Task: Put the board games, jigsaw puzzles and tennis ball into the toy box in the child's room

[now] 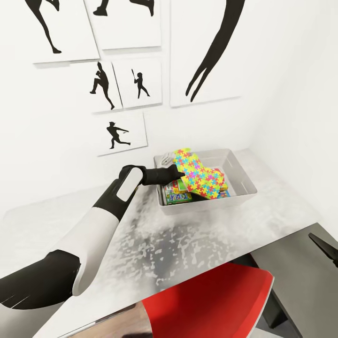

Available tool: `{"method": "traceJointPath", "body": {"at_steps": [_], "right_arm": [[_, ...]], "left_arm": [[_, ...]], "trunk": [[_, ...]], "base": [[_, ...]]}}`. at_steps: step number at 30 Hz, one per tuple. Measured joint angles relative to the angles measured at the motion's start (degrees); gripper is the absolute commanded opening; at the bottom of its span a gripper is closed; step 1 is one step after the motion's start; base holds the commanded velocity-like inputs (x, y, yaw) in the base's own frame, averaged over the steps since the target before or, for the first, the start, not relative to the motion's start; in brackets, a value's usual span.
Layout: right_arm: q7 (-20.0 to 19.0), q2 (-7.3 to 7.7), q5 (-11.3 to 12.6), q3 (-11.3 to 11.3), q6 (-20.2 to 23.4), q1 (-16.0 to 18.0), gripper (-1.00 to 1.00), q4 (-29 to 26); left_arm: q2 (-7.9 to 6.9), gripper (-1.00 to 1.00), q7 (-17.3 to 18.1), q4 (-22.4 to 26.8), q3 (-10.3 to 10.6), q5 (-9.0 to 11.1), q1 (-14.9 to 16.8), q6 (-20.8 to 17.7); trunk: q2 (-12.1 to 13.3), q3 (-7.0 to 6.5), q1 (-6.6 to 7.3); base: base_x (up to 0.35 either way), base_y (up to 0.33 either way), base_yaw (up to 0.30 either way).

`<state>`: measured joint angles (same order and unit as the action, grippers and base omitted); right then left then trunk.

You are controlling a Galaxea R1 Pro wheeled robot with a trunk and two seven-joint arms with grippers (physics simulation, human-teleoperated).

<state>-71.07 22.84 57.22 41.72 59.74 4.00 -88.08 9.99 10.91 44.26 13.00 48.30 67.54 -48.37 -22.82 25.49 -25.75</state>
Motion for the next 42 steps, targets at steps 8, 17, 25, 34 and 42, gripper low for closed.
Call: {"method": "traceJointPath", "body": {"at_steps": [8, 17, 25, 34, 42], "right_arm": [[0.0, 0.00, 0.0, 0.0, 0.0, 0.0, 1.00, 0.0], [0.0, 0.00, 0.0, 0.0, 0.0, 0.0, 1.00, 0.0], [0.0, 0.00, 0.0, 0.0, 0.0, 0.0, 1.00, 0.1], [0.0, 0.00, -0.1, 0.0, 0.0, 0.0, 1.00, 0.1], [0.0, 0.00, -0.1, 0.0, 0.0, 0.0, 1.00, 0.1]], "left_arm": [[0.00, 1.00, 0.0, 0.0, 0.3, 0.0, 0.0, 0.0], [0.00, 1.00, 0.0, 0.0, 0.3, -0.1, 0.0, 0.0], [0.00, 1.00, 0.0, 0.2, 0.3, -0.1, 0.0, -0.2], [0.00, 1.00, 0.5, 6.7, -0.5, 0.1, 0.0, -2.4], [-0.02, 1.00, 0.3, 21.3, -7.8, 0.3, -0.2, -10.7]], "trunk": [[0.0, 0.00, 0.00], [0.0, 0.00, 0.00], [0.0, 0.00, 0.00], [0.0, 0.00, 0.00], [0.0, 0.00, 0.00]], "base": [[0.000, 0.000, 0.000], [0.000, 0.000, 0.000], [0.000, 0.000, 0.000], [0.000, 0.000, 0.000], [0.000, 0.000, 0.000]]}}
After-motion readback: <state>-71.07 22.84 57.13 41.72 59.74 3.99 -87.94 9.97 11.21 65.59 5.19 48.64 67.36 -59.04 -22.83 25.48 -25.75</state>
